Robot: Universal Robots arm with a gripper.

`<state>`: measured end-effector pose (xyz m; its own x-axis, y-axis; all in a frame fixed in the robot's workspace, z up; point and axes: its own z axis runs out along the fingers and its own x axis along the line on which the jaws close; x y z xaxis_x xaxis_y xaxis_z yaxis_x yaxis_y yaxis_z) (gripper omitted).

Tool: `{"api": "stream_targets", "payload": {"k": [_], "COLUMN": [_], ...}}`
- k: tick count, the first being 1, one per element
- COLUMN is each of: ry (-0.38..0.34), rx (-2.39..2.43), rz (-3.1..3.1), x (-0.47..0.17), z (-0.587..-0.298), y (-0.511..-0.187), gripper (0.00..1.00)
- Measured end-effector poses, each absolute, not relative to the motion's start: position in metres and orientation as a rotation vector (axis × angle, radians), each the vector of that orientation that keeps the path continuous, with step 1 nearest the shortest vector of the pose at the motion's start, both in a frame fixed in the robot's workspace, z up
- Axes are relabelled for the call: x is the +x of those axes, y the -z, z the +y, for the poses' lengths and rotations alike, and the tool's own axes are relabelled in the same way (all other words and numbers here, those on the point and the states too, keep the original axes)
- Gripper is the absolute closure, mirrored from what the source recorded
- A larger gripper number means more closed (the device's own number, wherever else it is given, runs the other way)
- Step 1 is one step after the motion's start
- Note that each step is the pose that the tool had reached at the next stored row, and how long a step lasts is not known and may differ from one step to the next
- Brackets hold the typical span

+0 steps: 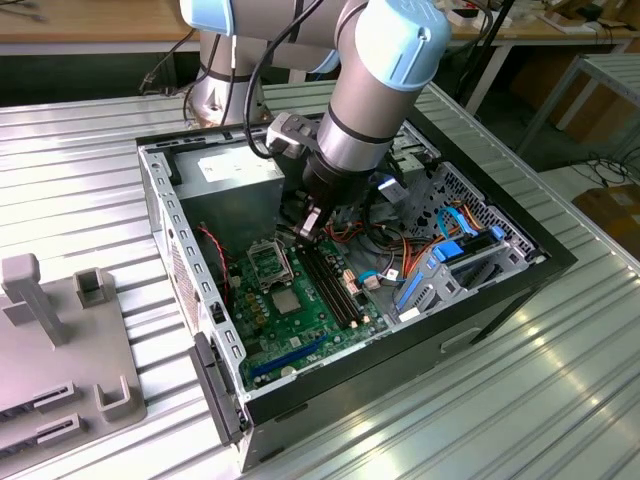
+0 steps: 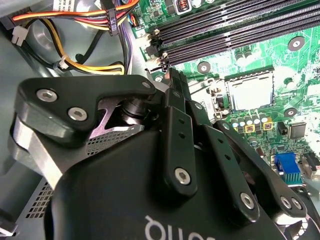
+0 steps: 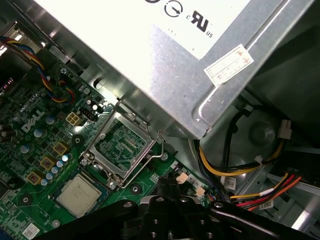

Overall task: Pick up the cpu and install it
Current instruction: 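Close the cpu cover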

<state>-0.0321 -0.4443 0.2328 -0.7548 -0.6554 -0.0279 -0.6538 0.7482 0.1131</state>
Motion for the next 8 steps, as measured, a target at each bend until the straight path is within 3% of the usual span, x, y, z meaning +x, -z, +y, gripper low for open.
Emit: {"api": "stream_targets", "payload": {"k": [8], "ry": [0.181], "rx": [1.095], "rz": [-2.924], "x": [-0.0321], "z": [-0.4443], "y": [-0.2328], "gripper": [0.89]}}
